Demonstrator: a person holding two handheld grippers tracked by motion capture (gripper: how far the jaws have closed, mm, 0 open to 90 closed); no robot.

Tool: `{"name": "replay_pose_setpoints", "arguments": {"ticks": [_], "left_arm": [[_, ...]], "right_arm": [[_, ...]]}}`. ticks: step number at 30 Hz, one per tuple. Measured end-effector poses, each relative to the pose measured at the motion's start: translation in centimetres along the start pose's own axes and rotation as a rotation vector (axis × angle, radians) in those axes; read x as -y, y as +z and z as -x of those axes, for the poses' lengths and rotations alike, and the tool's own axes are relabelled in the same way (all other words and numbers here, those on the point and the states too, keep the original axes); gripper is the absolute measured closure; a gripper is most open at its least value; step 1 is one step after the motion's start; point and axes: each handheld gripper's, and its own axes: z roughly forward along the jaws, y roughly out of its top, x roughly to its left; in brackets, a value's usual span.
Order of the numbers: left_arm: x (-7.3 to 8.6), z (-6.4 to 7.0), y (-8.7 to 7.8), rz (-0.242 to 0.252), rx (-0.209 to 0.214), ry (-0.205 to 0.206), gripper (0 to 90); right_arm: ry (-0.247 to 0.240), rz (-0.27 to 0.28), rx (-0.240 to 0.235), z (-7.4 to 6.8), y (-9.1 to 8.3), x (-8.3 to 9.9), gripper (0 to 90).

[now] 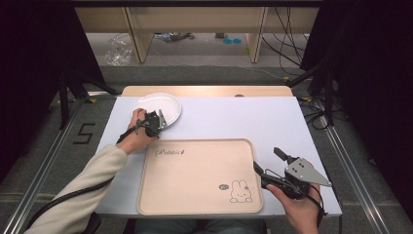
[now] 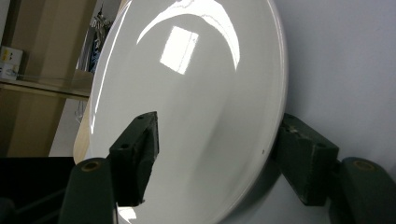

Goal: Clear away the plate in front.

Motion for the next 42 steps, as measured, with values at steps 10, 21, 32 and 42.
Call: {"name": "replay_pose_setpoints", "arguments": {"ticks": [10, 21, 32, 42], "left_arm": [[-0.5, 0.0, -0.1, -0.045, 0.078, -0.014, 62.2], [-1.2, 0.8, -0.2, -0.077, 0.048, 0.032, 77.2], [-2.0, -0.6, -2.5, -0.043, -0.079, 0.021, 87.6], [-1.9, -0.7, -2.9, -0.032, -0.09, 0.039, 88.0]], "right_arm": [[-0.003, -0.008, -0.008, -0.1, 0.0, 0.0, 20.6], [0.01, 0.0, -0.029, -0.1, 0.1, 0.1, 21.5], [0.008, -0.009, -0.027, 0.0, 0.0, 0.1, 22.0], [0.016, -0.013, -0.033, 0.0, 0.0, 0.1, 22.2]]}}
